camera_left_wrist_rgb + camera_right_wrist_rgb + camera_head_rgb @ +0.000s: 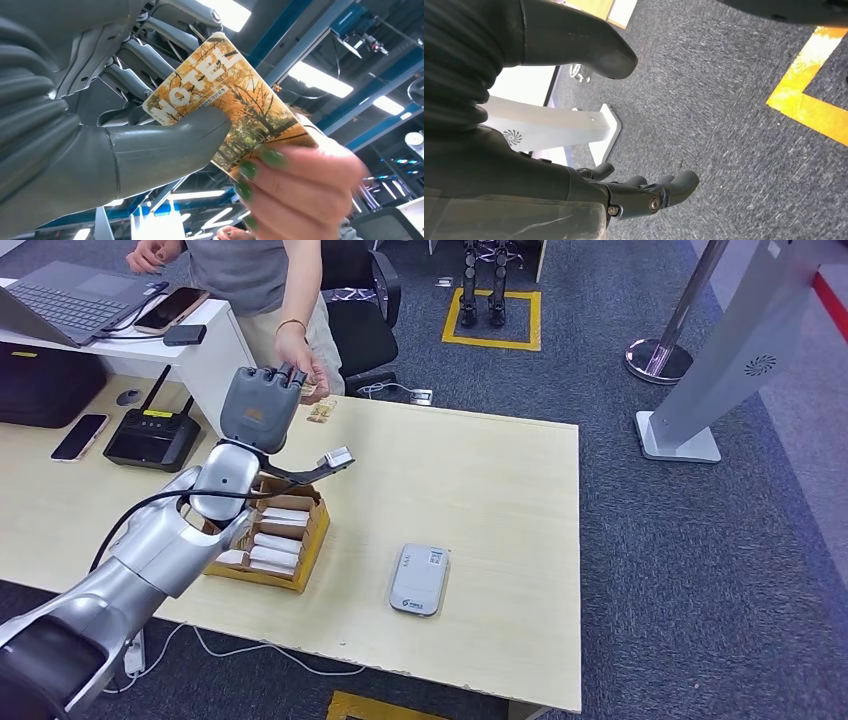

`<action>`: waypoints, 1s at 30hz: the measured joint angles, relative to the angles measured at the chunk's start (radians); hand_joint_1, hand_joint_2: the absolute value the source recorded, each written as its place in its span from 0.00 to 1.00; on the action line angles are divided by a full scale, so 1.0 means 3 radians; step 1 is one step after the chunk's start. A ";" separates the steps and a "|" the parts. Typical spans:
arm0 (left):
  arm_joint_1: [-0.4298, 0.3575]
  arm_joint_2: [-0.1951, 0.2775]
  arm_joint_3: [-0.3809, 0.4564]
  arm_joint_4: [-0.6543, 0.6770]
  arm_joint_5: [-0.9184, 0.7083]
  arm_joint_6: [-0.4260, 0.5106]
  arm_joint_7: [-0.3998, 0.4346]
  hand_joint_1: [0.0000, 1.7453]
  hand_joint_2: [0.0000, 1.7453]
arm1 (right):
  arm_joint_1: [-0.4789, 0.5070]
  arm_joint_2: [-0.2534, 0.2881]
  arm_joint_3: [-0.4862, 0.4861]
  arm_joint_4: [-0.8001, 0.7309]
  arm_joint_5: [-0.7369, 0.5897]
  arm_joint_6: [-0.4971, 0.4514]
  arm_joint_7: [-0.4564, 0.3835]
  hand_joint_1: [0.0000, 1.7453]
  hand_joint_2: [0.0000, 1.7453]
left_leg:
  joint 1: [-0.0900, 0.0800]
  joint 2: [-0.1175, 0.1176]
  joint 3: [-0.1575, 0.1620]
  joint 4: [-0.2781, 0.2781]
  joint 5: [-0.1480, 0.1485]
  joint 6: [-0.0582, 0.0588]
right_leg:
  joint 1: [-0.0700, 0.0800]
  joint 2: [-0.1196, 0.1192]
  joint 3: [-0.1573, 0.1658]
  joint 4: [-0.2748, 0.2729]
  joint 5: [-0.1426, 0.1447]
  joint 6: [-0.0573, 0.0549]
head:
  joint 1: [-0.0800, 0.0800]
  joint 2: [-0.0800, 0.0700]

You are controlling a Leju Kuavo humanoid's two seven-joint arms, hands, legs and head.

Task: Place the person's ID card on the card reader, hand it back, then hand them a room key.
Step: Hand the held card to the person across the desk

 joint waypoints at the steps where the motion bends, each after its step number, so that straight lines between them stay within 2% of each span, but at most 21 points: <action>1: -0.0016 -0.0016 0.0003 0.0031 -0.0001 0.0000 0.0000 1.00 1.00 | 0.0000 0.0000 0.0005 0.0000 0.0000 0.0000 0.0000 0.00 1.00 | 0.0000 0.0000 0.0000 0.0000 0.0000 0.0000 | 0.0000 0.0000 0.0000 0.0000 0.0000 0.0000 | 0.0000 0.0000; 3: -0.0039 -0.0044 0.0009 0.0079 -0.0002 0.0005 -0.0001 1.00 1.00 | -0.0001 0.0000 0.0014 0.0000 0.0000 0.0001 0.0000 0.00 1.00 | 0.0000 0.0000 -0.0001 0.0000 0.0000 0.0000 | 0.0000 0.0000 0.0000 0.0000 0.0000 0.0000 | 0.0000 0.0000; 4: -0.0046 -0.0056 0.0015 0.0097 -0.0003 0.0010 -0.0004 0.96 1.00 | -0.0001 0.0000 0.0017 0.0000 0.0000 0.0001 0.0000 0.00 1.00 | 0.0000 0.0000 -0.0001 0.0000 0.0000 0.0000 | 0.0000 0.0000 0.0000 0.0000 0.0000 0.0000 | 0.0000 0.0000; 5: -0.0050 -0.0068 0.0024 0.0111 -0.0003 0.0017 -0.0007 0.75 1.00 | -0.0001 0.0000 0.0019 0.0000 -0.0001 0.0001 0.0000 0.00 1.00 | 0.0000 0.0000 -0.0001 0.0000 0.0000 0.0000 | 0.0000 0.0000 0.0000 0.0000 0.0000 0.0000 | 0.0000 0.0000; 7: -0.0052 -0.0090 0.0049 0.0134 -0.0003 0.0030 -0.0017 0.25 1.00 | -0.0002 0.0000 0.0019 0.0000 -0.0002 0.0001 0.0000 0.00 1.00 | 0.0000 0.0000 -0.0001 0.0000 0.0000 0.0000 | 0.0000 0.0000 0.0000 0.0000 0.0000 0.0000 | 0.0000 0.0000; 8: -0.0052 -0.0100 0.0060 0.0144 -0.0003 0.0036 -0.0022 0.04 1.00 | -0.0002 0.0000 0.0019 0.0000 -0.0003 0.0001 0.0000 0.00 1.00 | 0.0000 0.0000 -0.0001 0.0000 0.0000 0.0000 | 0.0000 0.0000 0.0000 0.0000 0.0000 0.0000 | 0.0000 0.0000; 9: -0.0052 -0.0108 0.0070 0.0154 -0.0003 0.0043 -0.0026 0.00 1.00 | -0.0003 0.0000 0.0019 0.0000 -0.0005 0.0001 0.0000 0.00 1.00 | 0.0000 0.0000 -0.0001 0.0000 0.0000 0.0000 | 0.0000 0.0000 0.0000 0.0000 0.0000 0.0000 | 0.0000 0.0000; 25: -0.0039 -0.0135 0.0115 0.0190 -0.0003 0.0137 -0.0004 0.00 1.00 | -0.0004 0.0000 0.0020 0.0000 -0.0038 0.0000 0.0010 0.00 1.00 | 0.0000 0.0000 -0.0002 0.0000 0.0000 0.0000 | 0.0000 -0.0001 0.0000 0.0000 0.0000 0.0000 | 0.0000 0.0000; 30: 0.0063 -0.0084 0.0179 0.0125 -0.0003 0.0187 0.0033 0.00 1.00 | 0.0002 0.0000 0.0019 0.0000 -0.0076 -0.0006 0.0010 0.00 1.00 | 0.0000 0.0000 -0.0003 -0.0001 0.0000 0.0000 | 0.0000 0.0000 0.0000 0.0000 0.0000 0.0000 | 0.0000 0.0000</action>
